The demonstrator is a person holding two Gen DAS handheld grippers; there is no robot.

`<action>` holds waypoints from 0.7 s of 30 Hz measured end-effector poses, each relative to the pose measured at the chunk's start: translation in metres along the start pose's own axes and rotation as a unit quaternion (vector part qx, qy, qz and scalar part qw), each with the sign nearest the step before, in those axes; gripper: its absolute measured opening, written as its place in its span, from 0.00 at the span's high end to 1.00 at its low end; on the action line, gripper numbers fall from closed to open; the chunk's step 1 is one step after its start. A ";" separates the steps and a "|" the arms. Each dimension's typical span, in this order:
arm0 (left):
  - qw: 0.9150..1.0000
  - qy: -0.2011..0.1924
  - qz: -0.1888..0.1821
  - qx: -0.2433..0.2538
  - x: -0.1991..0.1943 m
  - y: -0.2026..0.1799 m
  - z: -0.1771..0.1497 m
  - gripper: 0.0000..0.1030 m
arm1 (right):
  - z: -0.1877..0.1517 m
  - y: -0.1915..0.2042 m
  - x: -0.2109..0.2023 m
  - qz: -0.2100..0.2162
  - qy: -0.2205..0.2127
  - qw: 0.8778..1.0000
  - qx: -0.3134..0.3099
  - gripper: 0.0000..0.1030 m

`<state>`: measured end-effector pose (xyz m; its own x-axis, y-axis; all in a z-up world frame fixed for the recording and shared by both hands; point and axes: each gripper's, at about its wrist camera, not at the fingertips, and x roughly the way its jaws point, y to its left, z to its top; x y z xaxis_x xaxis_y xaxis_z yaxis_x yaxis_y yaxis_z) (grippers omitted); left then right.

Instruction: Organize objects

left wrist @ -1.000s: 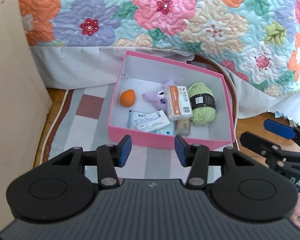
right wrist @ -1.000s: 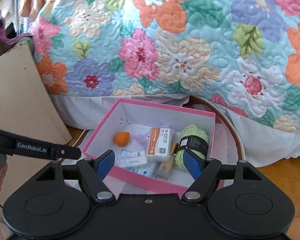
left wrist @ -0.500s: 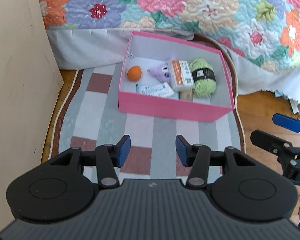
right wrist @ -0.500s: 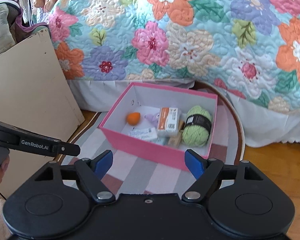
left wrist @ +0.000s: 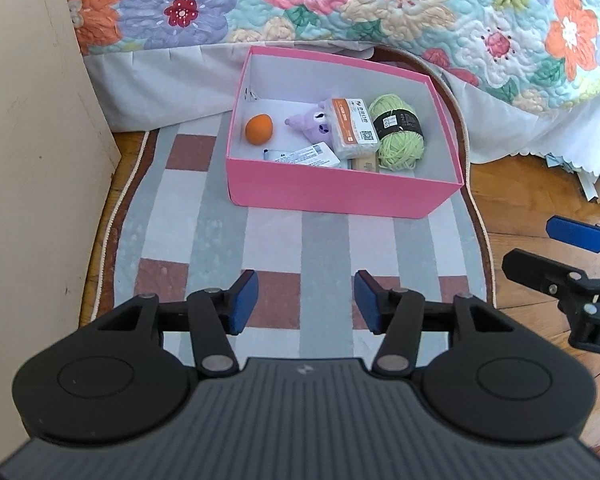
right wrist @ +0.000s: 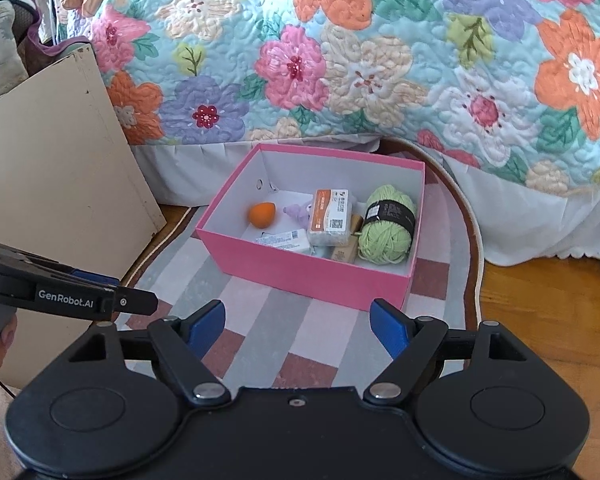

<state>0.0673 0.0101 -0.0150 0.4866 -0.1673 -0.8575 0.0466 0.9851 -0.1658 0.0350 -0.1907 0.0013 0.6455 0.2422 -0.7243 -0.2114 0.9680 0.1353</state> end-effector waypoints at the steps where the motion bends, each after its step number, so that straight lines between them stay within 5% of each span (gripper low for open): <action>1: 1.000 -0.002 0.002 0.002 0.000 -0.001 -0.001 0.47 | -0.001 -0.001 0.000 -0.001 0.000 1.000 0.002 0.18; 11: 1.000 -0.003 0.000 0.003 -0.003 -0.003 -0.005 0.43 | -0.002 -0.006 0.002 -0.011 0.005 1.000 0.018 0.17; 21: 1.000 -0.002 -0.004 -0.015 -0.003 0.007 -0.009 0.21 | -0.008 -0.014 0.004 -0.047 0.015 0.998 0.043 0.12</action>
<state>0.0584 0.0169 -0.0176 0.4897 -0.1741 -0.8543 0.0231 0.9821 -0.1869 0.0349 -0.2039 -0.0086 0.6373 0.1492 -0.7560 -0.0868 0.9887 0.1219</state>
